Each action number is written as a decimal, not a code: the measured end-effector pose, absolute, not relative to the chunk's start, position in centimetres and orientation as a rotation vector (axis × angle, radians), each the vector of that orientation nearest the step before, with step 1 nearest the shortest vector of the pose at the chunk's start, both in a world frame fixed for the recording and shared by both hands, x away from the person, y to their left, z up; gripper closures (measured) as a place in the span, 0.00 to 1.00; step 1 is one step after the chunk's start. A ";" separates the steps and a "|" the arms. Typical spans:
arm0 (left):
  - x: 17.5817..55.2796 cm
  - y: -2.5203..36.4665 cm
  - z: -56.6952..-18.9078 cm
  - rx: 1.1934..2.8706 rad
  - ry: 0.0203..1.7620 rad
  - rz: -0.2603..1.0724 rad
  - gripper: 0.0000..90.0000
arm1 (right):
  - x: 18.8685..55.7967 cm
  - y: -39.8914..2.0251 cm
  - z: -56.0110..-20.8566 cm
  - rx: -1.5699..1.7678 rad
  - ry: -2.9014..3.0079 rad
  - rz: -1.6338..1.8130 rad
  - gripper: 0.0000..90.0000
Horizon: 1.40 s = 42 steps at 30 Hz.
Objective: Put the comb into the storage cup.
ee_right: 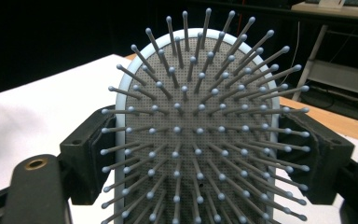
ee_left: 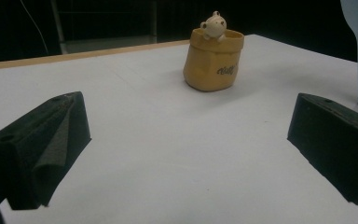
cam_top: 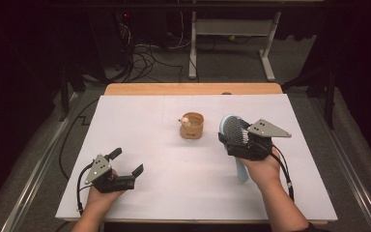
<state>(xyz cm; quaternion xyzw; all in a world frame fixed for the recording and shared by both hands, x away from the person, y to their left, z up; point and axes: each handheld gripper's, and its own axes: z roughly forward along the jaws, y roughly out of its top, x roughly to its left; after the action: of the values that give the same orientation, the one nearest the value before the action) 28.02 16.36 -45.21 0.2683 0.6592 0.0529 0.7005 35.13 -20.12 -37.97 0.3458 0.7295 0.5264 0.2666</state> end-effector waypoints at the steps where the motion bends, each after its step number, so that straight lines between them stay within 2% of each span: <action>1: 28.0 16.4 -45.2 0.600 1.466 0.119 0.00 | 35.1 -20.1 -38.0 0.934 1.964 1.427 0.23; 42: 27.8 16.3 -45.2 0.612 1.457 0.121 0.00 | 36.1 -19.0 -38.1 0.918 1.801 1.566 0.23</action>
<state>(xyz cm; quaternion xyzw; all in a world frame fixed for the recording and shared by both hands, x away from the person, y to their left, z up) 27.84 16.34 -45.22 0.2748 0.6548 0.0544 0.7020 36.06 -19.03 -38.10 0.3437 0.6745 0.5865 0.2880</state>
